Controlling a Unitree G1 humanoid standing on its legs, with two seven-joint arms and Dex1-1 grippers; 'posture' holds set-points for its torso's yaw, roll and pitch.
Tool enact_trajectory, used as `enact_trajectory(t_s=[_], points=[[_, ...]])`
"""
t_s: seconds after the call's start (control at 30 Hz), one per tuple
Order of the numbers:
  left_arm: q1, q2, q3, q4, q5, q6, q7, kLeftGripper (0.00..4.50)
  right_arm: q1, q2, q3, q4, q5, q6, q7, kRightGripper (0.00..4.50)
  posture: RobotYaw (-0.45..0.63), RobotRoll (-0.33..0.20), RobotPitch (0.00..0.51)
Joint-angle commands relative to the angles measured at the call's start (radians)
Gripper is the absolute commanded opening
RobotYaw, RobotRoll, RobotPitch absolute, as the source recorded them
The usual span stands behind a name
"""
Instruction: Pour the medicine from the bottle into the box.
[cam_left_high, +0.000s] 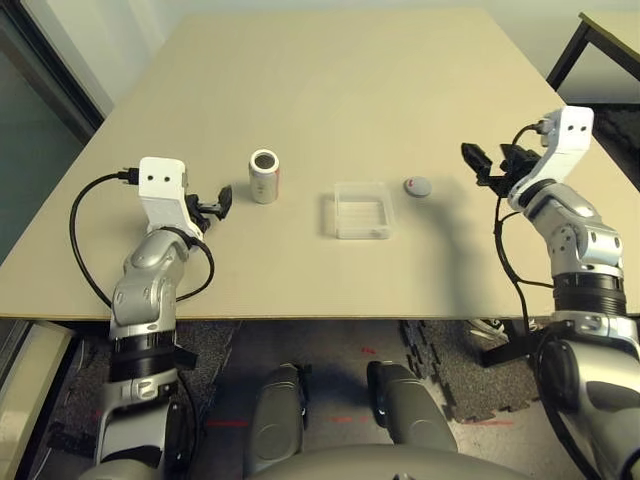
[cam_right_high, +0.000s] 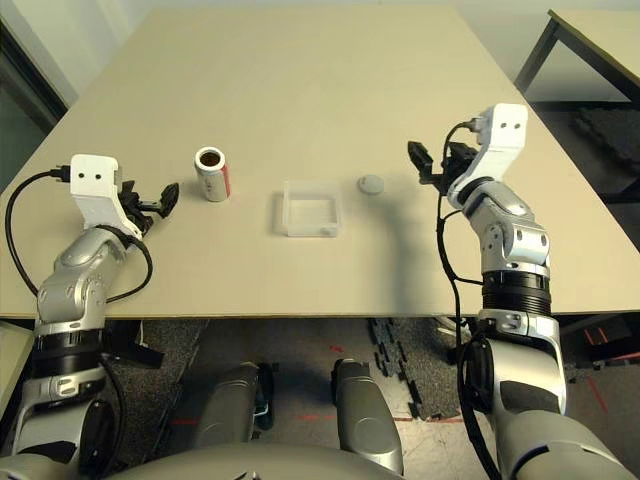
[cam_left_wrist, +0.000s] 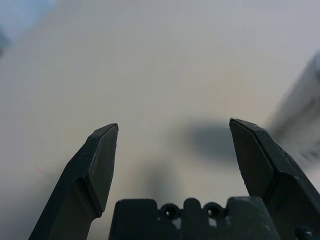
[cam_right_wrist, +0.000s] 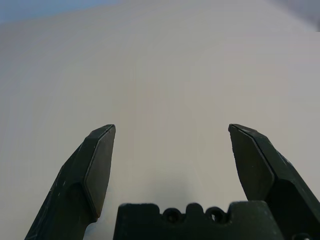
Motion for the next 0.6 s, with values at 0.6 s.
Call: enact_trajectory(t_s=[0.6], points=[[-0.138, 0.219, 0.112, 0.620, -0.003, -0.378, -0.007, 4.48, 0.005, -0.056, -0.047, 0.298, -0.062, -0.300, -0.116, 4.50, -0.03, 0.000, 0.121]])
